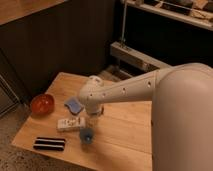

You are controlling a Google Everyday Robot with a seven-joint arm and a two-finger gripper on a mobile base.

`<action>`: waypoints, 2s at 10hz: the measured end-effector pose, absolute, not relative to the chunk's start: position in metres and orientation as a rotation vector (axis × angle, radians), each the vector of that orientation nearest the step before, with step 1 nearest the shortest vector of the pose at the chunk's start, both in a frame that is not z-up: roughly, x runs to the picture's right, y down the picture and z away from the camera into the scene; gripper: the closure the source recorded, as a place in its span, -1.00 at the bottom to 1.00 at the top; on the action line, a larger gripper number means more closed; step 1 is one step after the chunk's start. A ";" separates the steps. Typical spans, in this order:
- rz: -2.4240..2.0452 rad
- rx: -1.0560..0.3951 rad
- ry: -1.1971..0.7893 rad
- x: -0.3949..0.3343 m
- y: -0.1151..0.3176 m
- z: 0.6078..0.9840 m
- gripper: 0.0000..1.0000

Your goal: Stand the bottle upright

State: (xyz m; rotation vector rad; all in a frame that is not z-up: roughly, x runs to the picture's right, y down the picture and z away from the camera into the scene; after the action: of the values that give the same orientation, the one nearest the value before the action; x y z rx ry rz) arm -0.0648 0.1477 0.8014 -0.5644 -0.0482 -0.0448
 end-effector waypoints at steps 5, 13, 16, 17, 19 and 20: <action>-0.051 -0.552 -0.068 -0.070 0.157 0.820 -0.30; -0.083 -0.562 -0.043 -0.074 0.172 0.832 -0.25; -0.084 -0.571 -0.038 -0.073 0.177 0.835 -0.17; -0.084 -0.574 -0.038 -0.074 0.179 0.837 -0.17; -0.087 -0.577 -0.039 -0.076 0.180 0.839 -0.17; -0.090 -0.579 -0.041 -0.077 0.181 0.839 -0.17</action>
State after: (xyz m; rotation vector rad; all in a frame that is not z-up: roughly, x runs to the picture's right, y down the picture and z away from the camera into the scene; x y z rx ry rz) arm -0.0766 0.1811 0.8395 -0.5789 -0.0409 -0.0904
